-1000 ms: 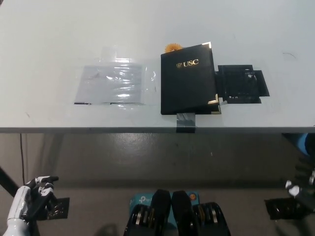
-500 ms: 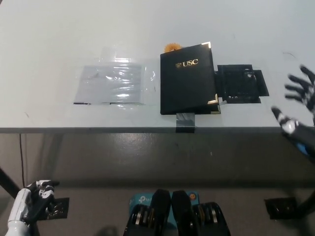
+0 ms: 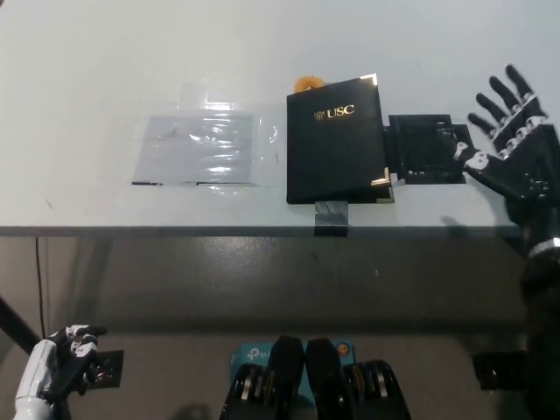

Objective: The robot uses its right hand to push the cover of the diary kept in the middle of the desk towards the left to open it

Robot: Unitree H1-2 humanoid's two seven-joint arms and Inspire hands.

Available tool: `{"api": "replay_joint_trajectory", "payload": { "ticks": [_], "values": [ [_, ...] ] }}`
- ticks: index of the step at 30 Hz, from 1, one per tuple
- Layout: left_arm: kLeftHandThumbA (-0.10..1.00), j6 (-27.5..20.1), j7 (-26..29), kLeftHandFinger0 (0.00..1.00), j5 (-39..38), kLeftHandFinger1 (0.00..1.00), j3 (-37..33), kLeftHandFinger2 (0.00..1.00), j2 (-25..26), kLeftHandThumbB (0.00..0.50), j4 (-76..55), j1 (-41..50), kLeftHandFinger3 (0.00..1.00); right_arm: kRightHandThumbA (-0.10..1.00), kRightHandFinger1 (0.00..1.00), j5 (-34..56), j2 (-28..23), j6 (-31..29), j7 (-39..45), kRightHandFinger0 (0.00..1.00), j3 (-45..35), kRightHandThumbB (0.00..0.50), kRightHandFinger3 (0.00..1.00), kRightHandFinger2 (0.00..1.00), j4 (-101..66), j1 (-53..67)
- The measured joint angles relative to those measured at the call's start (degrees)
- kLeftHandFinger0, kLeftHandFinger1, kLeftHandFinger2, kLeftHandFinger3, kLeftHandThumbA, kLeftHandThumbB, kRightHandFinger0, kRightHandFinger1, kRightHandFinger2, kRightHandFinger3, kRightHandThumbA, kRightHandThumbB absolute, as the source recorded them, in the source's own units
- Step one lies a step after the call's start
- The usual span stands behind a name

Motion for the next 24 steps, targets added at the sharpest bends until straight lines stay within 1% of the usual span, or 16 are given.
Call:
{"api": "replay_joint_trajectory", "payload": {
  "ticks": [1,2,3,4,8,9,11,12,13,15,18,19,20,22,24],
  "values": [
    [0.45,0.0,0.0,0.1,0.0,0.19,0.0,0.24,0.0,0.489,0.0,0.0,0.48,0.95,1.0,0.9,1.2,0.8,-0.6,1.0,-1.2,0.165,1.0,1.0,0.7,-0.4],
    [0.47,0.0,0.0,0.11,0.0,0.2,-0.1,0.26,-0.1,0.484,0.0,0.0,0.49,0.99,1.0,2.2,2.9,1.7,-1.4,1.0,-3.0,0.151,1.0,1.0,1.8,-1.0],
    [0.47,0.0,0.0,0.12,0.0,0.2,-0.1,0.27,-0.2,0.498,0.0,0.0,0.51,1.0,1.0,3.4,4.5,2.5,-2.2,1.0,-4.6,0.149,1.0,1.0,2.9,-1.6],
    [0.47,0.0,0.0,0.11,0.0,0.2,-0.2,0.28,-0.3,0.491,0.0,0.0,0.52,1.0,1.0,4.5,5.8,3.1,-2.9,1.0,-6.1,0.132,1.0,1.0,3.9,-2.1],
    [0.45,-0.1,0.0,0.1,0.0,0.18,-0.6,0.25,-0.4,0.5,0.0,0.0,0.5,1.0,1.0,8.6,11.1,4.5,-6.4,1.0,-11.9,0.132,1.0,1.0,9.2,-4.6],
    [0.46,-0.1,0.0,0.1,0.0,0.18,-0.7,0.24,-0.4,0.5,0.0,0.0,0.49,1.0,1.0,9.1,11.8,4.6,-6.9,1.0,-12.5,0.144,1.0,1.0,10.1,-4.9],
    [0.45,-0.2,0.0,0.09,0.0,0.18,-0.8,0.24,-0.4,0.5,0.0,-0.1,0.49,1.0,1.0,10.5,13.8,4.8,-8.2,1.0,-13.5,0.14,1.0,1.0,12.1,-5.3],
    [0.44,-0.2,0.0,0.09,0.0,0.18,-0.8,0.23,-0.4,0.5,0.0,-0.1,0.48,1.0,1.0,11.0,14.5,4.8,-8.6,1.0,-13.8,0.115,1.0,1.0,12.5,-5.3],
    [0.41,-0.2,0.0,0.08,0.0,0.17,-0.9,0.22,-0.4,0.5,0.0,-0.1,0.47,1.0,1.0,11.5,15.1,4.7,-9.0,1.0,-14.0,0.114,1.0,1.0,13.1,-5.3],
    [0.45,-0.2,0.0,0.08,-0.1,0.16,-0.9,0.22,-0.4,0.5,0.0,-0.1,0.47,1.0,1.0,12.3,16.1,4.7,-9.5,1.0,-14.1,0.119,1.0,1.0,14.1,-5.3],
    [0.47,-0.2,0.0,0.07,0.0,0.16,-1.0,0.21,-0.4,0.5,0.0,-0.1,0.46,1.0,1.0,13.1,17.0,4.6,-10.2,1.0,-14.1,0.117,1.0,1.0,15.5,-5.3],
    [0.46,-0.2,0.0,0.08,0.0,0.16,-1.1,0.2,-0.4,0.5,0.0,-0.1,0.44,1.0,1.0,13.4,17.1,4.6,-10.3,1.0,-14.1,0.14,1.0,1.0,15.8,-5.3],
    [0.46,-0.2,0.0,0.08,0.0,0.17,-1.1,0.21,-0.4,0.5,0.0,-0.1,0.44,0.99,1.0,13.5,17.1,4.5,-10.5,1.0,-14.1,0.136,1.0,1.0,16.1,-5.3],
    [0.44,-0.2,0.0,0.08,0.0,0.16,-1.1,0.2,-0.4,0.5,0.0,-0.2,0.44,0.96,1.0,13.6,17.3,4.3,-10.8,1.0,-14.0,0.142,1.0,1.0,16.8,-5.3],
    [0.48,-0.3,0.0,0.1,0.0,0.18,-1.2,0.21,-0.4,0.5,0.0,-0.3,0.46,0.92,1.0,13.7,17.5,3.8,-11.1,1.0,-13.9,0.156,1.0,1.0,17.6,-5.3]
  ]
}}
